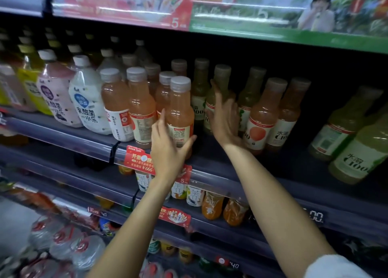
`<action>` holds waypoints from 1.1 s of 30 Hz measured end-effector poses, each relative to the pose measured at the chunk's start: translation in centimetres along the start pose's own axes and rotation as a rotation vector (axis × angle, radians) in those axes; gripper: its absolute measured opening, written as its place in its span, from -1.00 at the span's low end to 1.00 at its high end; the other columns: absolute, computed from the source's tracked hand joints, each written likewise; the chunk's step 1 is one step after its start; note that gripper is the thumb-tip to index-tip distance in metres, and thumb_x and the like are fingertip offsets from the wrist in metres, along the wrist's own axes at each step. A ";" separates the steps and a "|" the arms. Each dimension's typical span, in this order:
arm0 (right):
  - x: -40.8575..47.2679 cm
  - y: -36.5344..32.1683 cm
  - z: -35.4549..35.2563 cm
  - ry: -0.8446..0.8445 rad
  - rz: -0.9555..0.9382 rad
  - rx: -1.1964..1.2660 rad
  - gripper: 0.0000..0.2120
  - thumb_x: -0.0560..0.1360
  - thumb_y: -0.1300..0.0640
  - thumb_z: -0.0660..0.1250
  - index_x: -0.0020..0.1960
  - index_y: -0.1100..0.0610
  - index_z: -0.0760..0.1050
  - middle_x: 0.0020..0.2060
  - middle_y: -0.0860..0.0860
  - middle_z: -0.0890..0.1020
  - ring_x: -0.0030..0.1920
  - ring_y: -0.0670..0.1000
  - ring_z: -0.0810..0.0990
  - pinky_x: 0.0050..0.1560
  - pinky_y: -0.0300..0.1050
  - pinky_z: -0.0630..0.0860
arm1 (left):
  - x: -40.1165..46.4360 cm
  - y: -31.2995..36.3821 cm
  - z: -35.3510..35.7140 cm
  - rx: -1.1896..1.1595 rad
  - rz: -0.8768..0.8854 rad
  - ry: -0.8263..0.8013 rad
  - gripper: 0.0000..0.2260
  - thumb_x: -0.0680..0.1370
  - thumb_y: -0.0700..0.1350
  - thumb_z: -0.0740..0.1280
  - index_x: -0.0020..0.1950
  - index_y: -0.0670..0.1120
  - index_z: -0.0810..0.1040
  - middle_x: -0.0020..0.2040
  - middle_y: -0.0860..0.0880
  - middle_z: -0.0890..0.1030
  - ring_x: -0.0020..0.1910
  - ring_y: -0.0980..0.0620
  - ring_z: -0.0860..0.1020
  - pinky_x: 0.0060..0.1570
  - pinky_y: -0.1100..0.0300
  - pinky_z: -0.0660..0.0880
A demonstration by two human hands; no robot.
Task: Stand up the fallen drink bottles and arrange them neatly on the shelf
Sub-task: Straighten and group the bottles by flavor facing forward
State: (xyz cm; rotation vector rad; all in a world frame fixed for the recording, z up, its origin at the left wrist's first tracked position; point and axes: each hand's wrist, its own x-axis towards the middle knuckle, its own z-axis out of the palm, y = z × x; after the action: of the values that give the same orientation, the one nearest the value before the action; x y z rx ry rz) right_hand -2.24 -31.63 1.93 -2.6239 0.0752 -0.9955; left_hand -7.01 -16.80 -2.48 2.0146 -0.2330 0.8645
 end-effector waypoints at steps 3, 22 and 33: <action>-2.5 -0.1 -1.6 0.062 -0.059 0.144 -0.19 0.45 0.25 0.41 0.44 -0.20 -0.01 0.31 0.24 0.33 0.21 0.26 0.45 0.00 0.09 0.55 | 0.0 0.1 -0.1 0.013 0.000 0.001 -0.15 0.38 0.11 0.51 0.52 -0.17 0.20 0.26 -0.15 0.46 0.25 -0.10 0.48 0.13 -0.03 0.52; -14.1 12.8 -18.1 0.266 0.370 0.342 -0.09 0.30 0.17 0.56 0.49 -0.04 0.12 0.34 -0.08 0.37 0.32 -0.13 0.36 0.31 -0.20 0.32 | -5.1 9.0 7.0 -0.081 0.292 0.048 -0.45 0.45 -0.10 0.40 0.38 -0.21 0.31 0.26 -0.23 0.33 0.20 -0.17 0.30 0.23 0.04 0.29; -15.7 19.3 -22.2 0.302 0.424 0.266 -0.19 0.37 0.24 0.49 0.49 0.11 0.14 0.33 0.00 0.36 0.28 -0.19 0.33 0.26 -0.48 0.26 | -10.5 20.0 15.4 -0.458 0.275 -0.914 -0.21 0.45 0.07 0.47 0.55 0.01 0.10 0.49 0.01 0.31 0.42 0.05 0.34 0.33 0.10 0.38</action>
State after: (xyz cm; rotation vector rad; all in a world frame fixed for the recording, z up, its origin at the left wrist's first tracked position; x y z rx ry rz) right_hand -27.27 -53.70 1.25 -2.0814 0.5102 -1.1419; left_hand -16.73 -42.33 -1.31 1.8180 -1.1261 -0.0358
